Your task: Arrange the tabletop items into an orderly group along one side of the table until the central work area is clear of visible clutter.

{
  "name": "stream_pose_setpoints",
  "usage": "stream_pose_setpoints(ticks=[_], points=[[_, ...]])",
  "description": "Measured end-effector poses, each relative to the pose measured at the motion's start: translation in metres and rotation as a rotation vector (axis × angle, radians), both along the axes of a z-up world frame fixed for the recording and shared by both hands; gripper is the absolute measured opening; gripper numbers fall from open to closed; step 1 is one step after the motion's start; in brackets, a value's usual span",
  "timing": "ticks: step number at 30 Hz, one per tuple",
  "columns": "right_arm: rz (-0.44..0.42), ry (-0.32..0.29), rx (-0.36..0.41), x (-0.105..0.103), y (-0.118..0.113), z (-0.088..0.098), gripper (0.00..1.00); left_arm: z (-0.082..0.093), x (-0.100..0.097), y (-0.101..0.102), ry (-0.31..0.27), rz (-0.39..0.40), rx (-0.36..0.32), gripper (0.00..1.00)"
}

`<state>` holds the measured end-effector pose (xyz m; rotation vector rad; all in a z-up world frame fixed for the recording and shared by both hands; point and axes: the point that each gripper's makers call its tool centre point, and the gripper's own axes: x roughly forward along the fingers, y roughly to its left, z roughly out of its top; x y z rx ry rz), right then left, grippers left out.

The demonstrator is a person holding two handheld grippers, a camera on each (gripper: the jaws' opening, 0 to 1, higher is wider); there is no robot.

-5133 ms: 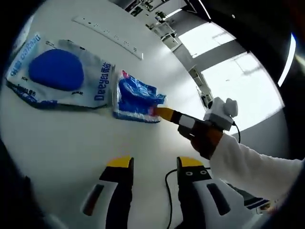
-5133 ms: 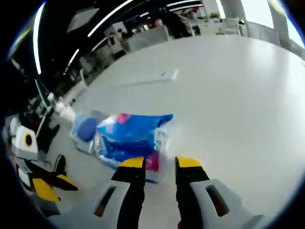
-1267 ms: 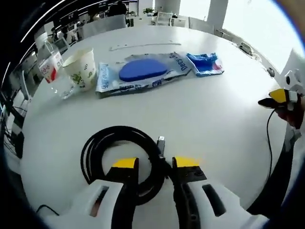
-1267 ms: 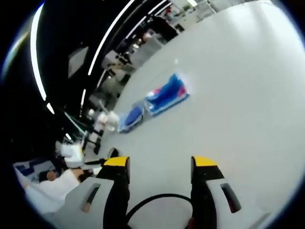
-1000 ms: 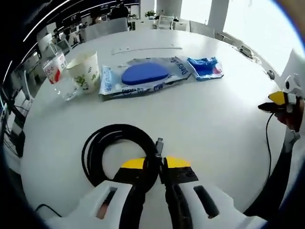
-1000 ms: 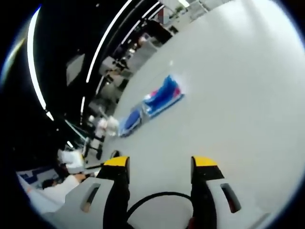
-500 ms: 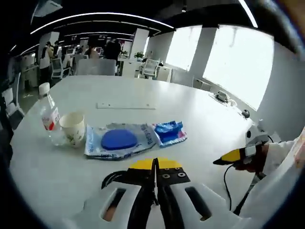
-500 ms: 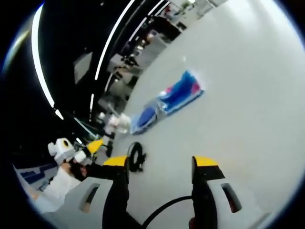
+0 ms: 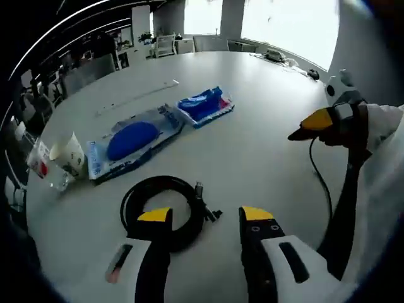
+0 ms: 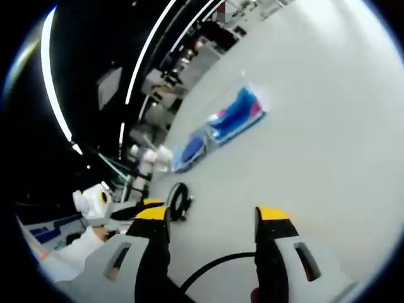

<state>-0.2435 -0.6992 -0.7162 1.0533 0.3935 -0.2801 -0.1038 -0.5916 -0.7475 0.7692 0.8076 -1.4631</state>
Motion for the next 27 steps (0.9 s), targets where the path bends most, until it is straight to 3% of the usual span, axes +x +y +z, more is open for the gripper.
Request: stream_pose_setpoints(ticks=[2,4,5,6,7,9,10,13,16,19,20,24,27], points=[[-0.002,0.003,0.003,0.0,0.0,-0.001,0.52,0.0,0.0,-0.012,-0.006,-0.004,-0.029,0.42],[0.004,0.007,0.004,0.0,0.001,-0.001,0.52,-0.01,-0.002,-0.018,-0.003,-0.04,0.023,0.26],[0.009,0.008,0.006,0.002,0.002,-0.001,0.52,-0.018,0.008,-0.017,-0.071,-0.051,0.063,0.23],[0.011,0.006,0.007,0.003,0.003,-0.001,0.52,-0.022,0.01,-0.017,-0.093,-0.064,0.084,0.2],[0.013,0.004,0.007,0.003,0.003,0.001,0.52,-0.025,0.005,-0.02,-0.044,-0.05,0.082,0.18],[0.019,-0.002,-0.001,0.004,0.003,0.004,0.51,-0.02,0.005,-0.025,0.035,0.065,0.033,0.1],[0.019,-0.002,-0.005,0.004,0.003,0.004,0.51,-0.022,-0.002,-0.02,0.086,0.039,0.059,0.09],[0.001,0.003,0.003,0.0,-0.001,0.0,0.51,-0.019,0.004,-0.02,0.078,0.029,0.037,0.07],[-0.029,-0.004,0.022,-0.002,-0.004,0.001,0.51,0.004,-0.007,-0.032,0.232,0.112,-0.074,0.06],[-0.039,-0.008,0.03,-0.001,-0.004,0.001,0.51,0.041,-0.015,-0.049,0.415,0.192,-0.22,0.06],[-0.036,-0.01,0.032,0.0,-0.003,0.001,0.51,0.057,-0.023,-0.054,0.494,0.192,-0.263,0.06],[-0.011,-0.027,0.035,0.008,0.002,0.003,0.54,0.103,-0.043,-0.066,0.627,0.156,-0.392,0.06],[0.0,-0.092,0.067,0.018,0.008,0.014,0.61,0.148,-0.063,-0.076,0.76,0.112,-0.499,0.06]])
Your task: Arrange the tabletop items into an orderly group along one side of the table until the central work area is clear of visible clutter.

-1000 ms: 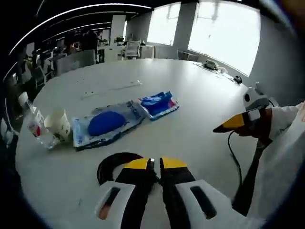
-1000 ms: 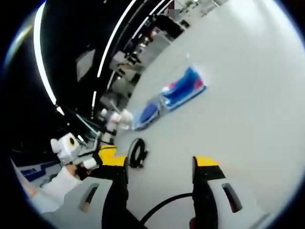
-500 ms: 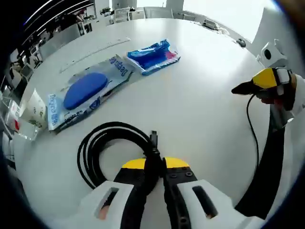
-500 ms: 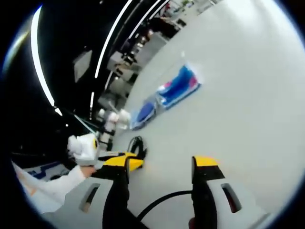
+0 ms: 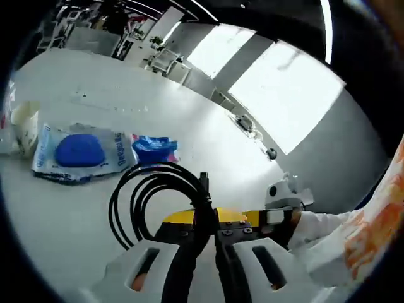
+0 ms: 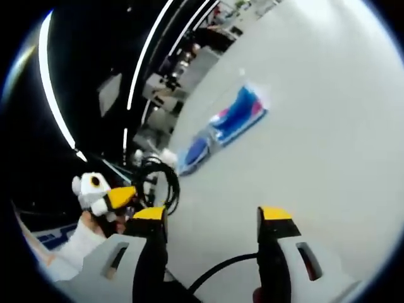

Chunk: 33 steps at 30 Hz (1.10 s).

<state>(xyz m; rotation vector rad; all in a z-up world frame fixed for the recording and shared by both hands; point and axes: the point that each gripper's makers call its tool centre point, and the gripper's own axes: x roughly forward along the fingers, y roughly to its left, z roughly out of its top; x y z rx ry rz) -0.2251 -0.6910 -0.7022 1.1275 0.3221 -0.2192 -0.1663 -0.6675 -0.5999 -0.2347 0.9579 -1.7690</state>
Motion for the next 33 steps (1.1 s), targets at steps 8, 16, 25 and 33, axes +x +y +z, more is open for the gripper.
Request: stream_pose_setpoints(ticks=[8,16,25,33], points=[[-0.101,-0.362,0.281,0.036,0.002,0.062,0.93,0.077,-0.044,-0.016,0.206,-0.101,-0.208,0.06],[-0.088,-0.606,0.437,0.044,0.0,0.11,0.84,0.105,-0.058,-0.019,0.351,-0.135,-0.309,0.05],[0.047,-0.77,0.514,0.038,0.015,0.146,0.38,0.105,-0.057,-0.014,0.426,-0.114,-0.331,0.06],[0.0,-0.657,0.463,0.032,0.007,0.12,0.12,0.093,-0.048,-0.012,0.401,-0.07,-0.309,0.06]])
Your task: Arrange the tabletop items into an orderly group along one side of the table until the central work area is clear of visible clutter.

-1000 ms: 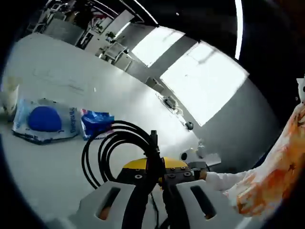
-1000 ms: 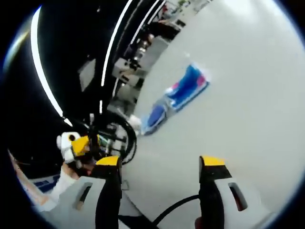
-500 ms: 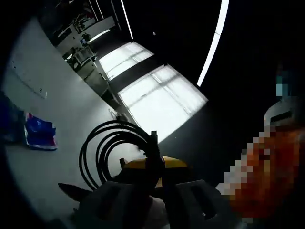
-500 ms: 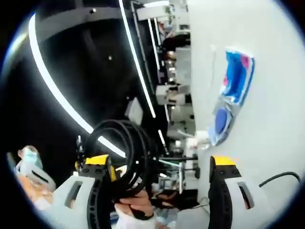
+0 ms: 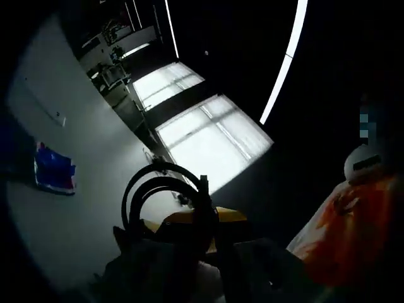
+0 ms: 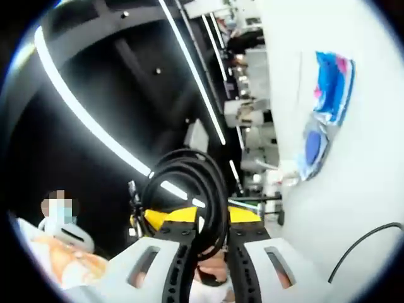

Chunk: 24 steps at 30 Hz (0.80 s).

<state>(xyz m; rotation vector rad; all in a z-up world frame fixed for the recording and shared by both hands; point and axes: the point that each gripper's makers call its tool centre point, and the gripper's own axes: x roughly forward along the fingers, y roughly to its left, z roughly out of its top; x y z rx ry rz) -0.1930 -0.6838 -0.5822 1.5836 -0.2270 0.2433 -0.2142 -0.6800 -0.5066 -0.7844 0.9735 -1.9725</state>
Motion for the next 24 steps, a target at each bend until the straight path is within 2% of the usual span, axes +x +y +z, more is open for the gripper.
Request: stream_pose_setpoints(ticks=[2,5,7,10,11,12,13,17,18,19,21,22,24], points=[[-0.002,0.053,-0.023,0.0,0.006,-0.002,0.12,-0.007,0.003,-0.001,-0.001,0.019,0.026,0.07],[-0.043,0.156,-0.067,-0.004,-0.006,-0.02,0.11,-0.022,0.011,0.0,-0.035,0.055,0.074,0.08],[-0.069,0.198,-0.084,-0.008,-0.014,-0.026,0.1,-0.034,0.022,0.0,-0.059,0.102,0.122,0.07],[-0.128,0.255,-0.157,-0.014,-0.022,-0.024,0.06,-0.056,0.038,0.003,-0.06,0.161,0.217,0.07],[-0.093,0.271,-0.167,-0.017,-0.02,-0.027,0.06,-0.062,0.043,0.004,-0.049,0.181,0.251,0.07],[-0.067,0.311,-0.188,-0.017,-0.019,-0.031,0.06,-0.07,0.045,0.007,-0.041,0.186,0.285,0.07],[-0.071,0.345,-0.223,-0.017,-0.022,-0.035,0.06,-0.073,0.045,0.008,-0.046,0.182,0.289,0.07],[-0.036,0.465,-0.267,-0.015,-0.028,-0.052,0.06,-0.091,0.05,0.01,-0.087,0.211,0.349,0.08],[-0.027,0.502,-0.286,-0.013,-0.031,-0.06,0.06,-0.103,0.056,0.012,-0.128,0.234,0.389,0.08],[-0.024,0.51,-0.309,-0.011,-0.034,-0.064,0.06,-0.11,0.061,0.013,-0.155,0.257,0.421,0.07],[0.011,0.517,-0.303,-0.004,-0.034,-0.071,0.05,-0.119,0.068,0.019,-0.176,0.281,0.465,0.0],[0.013,0.509,-0.301,0.0,-0.037,-0.072,0.05,-0.112,0.066,0.02,-0.158,0.269,0.427,0.0],[0.023,0.502,-0.302,0.006,-0.039,-0.073,0.05,-0.111,0.071,0.021,-0.14,0.283,0.415,0.0]])
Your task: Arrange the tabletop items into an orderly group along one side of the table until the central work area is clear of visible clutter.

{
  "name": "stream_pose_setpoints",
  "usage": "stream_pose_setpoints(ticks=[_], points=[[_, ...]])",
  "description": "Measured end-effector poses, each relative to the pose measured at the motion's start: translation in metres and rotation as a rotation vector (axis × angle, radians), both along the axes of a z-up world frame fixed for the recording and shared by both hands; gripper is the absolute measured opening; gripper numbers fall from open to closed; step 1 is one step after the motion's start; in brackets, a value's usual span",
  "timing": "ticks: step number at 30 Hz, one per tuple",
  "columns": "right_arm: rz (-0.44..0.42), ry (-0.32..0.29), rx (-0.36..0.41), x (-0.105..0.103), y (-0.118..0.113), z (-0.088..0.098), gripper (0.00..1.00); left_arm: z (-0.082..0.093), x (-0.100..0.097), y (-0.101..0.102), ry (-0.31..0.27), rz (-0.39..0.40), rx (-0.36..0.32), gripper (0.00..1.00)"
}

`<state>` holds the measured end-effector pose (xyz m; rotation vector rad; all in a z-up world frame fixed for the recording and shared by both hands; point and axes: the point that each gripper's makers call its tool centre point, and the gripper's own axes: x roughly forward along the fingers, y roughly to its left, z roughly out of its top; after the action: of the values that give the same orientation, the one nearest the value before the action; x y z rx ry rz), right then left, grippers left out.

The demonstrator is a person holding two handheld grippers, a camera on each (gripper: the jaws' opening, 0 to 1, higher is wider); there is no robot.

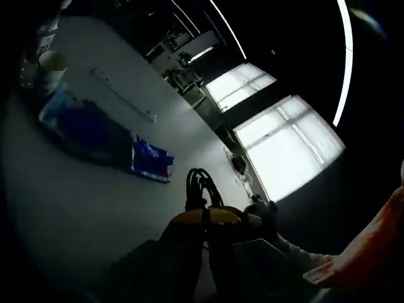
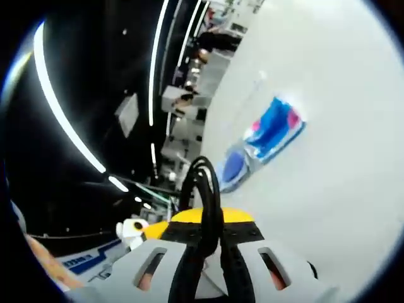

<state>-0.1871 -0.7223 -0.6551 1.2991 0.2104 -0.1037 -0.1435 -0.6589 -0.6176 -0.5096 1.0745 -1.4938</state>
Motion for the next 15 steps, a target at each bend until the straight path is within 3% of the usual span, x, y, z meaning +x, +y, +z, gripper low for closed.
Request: stream_pose_setpoints(ticks=[3,7,11,15], points=[[0.009,-0.007,0.011,0.007,0.0,-0.001,0.04,0.0,0.012,0.006,0.001,0.052,-0.009,0.03],[0.029,0.023,0.0,0.014,0.0,-0.016,0.04,-0.001,0.04,0.019,-0.012,0.157,-0.009,0.26],[0.048,0.085,-0.006,0.019,0.002,-0.039,0.04,0.002,0.056,0.034,-0.009,0.221,-0.03,0.32],[0.038,0.121,-0.02,0.022,-0.003,-0.049,0.05,0.007,0.067,0.047,-0.018,0.293,-0.053,0.36]])
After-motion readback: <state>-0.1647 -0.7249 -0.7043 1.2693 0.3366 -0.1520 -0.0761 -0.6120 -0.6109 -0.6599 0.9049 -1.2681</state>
